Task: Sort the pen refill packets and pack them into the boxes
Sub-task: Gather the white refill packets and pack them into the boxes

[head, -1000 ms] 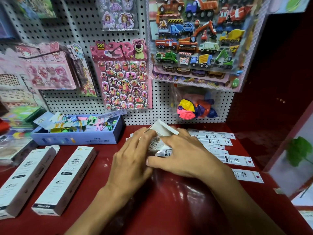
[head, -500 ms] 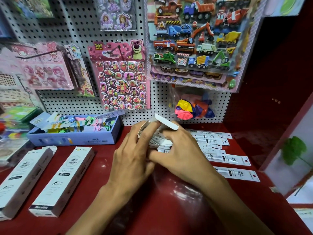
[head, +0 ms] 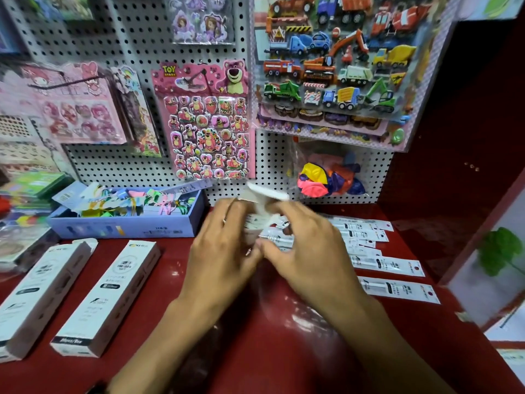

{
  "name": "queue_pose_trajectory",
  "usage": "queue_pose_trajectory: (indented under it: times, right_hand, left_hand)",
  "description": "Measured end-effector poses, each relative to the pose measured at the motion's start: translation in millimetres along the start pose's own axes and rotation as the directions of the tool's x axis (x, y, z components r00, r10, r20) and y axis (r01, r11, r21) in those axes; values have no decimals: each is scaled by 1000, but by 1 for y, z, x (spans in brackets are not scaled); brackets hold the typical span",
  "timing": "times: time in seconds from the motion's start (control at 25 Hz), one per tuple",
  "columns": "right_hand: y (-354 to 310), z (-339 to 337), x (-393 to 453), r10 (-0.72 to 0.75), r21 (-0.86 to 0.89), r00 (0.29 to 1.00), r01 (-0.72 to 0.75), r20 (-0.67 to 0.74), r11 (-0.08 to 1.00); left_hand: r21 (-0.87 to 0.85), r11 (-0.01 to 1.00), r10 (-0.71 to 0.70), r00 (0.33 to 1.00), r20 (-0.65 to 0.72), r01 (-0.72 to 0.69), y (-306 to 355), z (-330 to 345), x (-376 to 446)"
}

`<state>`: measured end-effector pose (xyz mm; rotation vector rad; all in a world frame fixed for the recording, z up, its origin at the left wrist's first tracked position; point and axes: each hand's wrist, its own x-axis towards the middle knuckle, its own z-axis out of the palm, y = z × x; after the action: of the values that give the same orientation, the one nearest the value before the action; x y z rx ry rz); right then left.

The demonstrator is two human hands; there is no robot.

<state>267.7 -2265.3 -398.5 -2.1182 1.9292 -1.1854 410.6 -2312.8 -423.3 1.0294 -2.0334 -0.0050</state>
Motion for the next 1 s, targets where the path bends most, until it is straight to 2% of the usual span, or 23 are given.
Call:
queue_pose_trajectory:
  times: [0.08,0.24,0.32,0.44,0.48,0.56,0.6,0.68,0.76,0.84,1.0]
  right_hand:
    - [4,-3,4,-35,45,995,39,-88,998]
    - [1,-1,2,0,297,1000,1,-2,955]
    - [4,-3,6,5,364,1000,-7,4,931]
    - [33,-9,18,141,423,988,-101,-63,901]
    - [48,-6,20,185,342,981,-156,-55,927]
    - [71,10,18,238,-7,963,-239,124,971]
    - [78,23,14,256,-190,932,-211,257,959]
    - [83,49,4,257,-382,867,-85,426,920]
    - [82,63,1,217,-436,880,-13,423,900]
    - [83,68,2,196,-451,903,-4,381,893]
    - [86,71,2,229,-506,894,-4,384,863]
  left_hand:
    - [-47,996,-84,995,-46,82,-3,-2,3]
    - [-15,998,-68,998,-11,67,-7,-7,6]
    - [35,991,-127,992,-5,127,-17,-15,12]
    - [28,981,-191,981,-26,192,-29,-23,14]
    - [3,981,-196,980,-32,196,-29,-23,12]
    - [-42,979,-201,978,-48,199,-27,-21,7]
    - [-49,981,-192,980,-59,190,-25,-20,5]
    - [-48,984,-173,982,-81,170,-25,-22,5]
    - [-34,983,-185,975,-121,182,-27,-26,7]
    - [4,981,-191,972,-137,194,-30,-31,9]
    - [87,980,-178,984,-13,178,-38,-29,7]
